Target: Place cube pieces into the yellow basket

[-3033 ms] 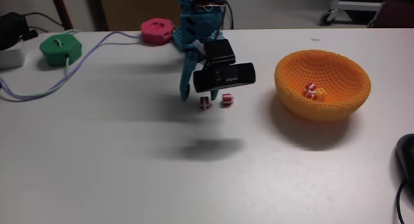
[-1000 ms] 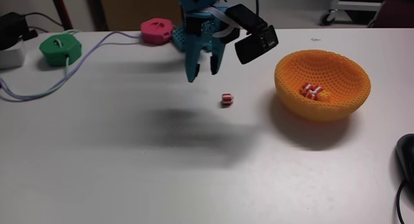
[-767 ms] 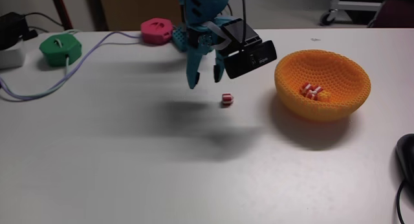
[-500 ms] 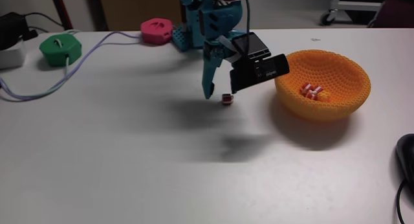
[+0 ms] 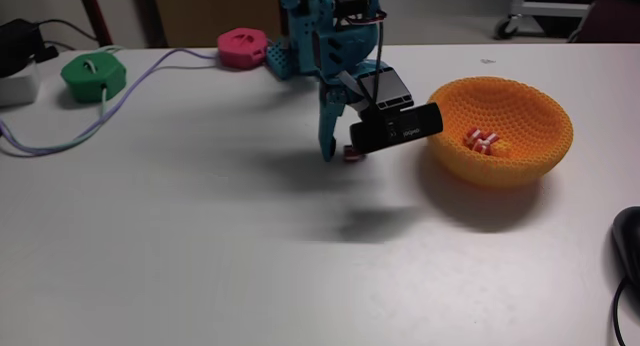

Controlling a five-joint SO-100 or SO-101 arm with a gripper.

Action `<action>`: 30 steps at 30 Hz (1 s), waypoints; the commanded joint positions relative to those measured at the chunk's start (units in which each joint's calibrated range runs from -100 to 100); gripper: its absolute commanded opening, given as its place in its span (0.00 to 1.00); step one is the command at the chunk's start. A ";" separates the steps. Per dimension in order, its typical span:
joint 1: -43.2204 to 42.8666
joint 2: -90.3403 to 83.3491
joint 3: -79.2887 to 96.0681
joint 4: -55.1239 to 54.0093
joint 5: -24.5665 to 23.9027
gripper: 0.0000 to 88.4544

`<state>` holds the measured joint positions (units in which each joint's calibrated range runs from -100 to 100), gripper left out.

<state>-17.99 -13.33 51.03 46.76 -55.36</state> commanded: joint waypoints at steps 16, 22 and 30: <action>1.59 1.21 -29.32 24.92 8.06 0.00; -11.93 0.92 -51.56 37.69 7.47 0.00; -32.43 3.48 -44.05 16.32 2.25 0.21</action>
<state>-46.32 -10.08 5.62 72.05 -51.50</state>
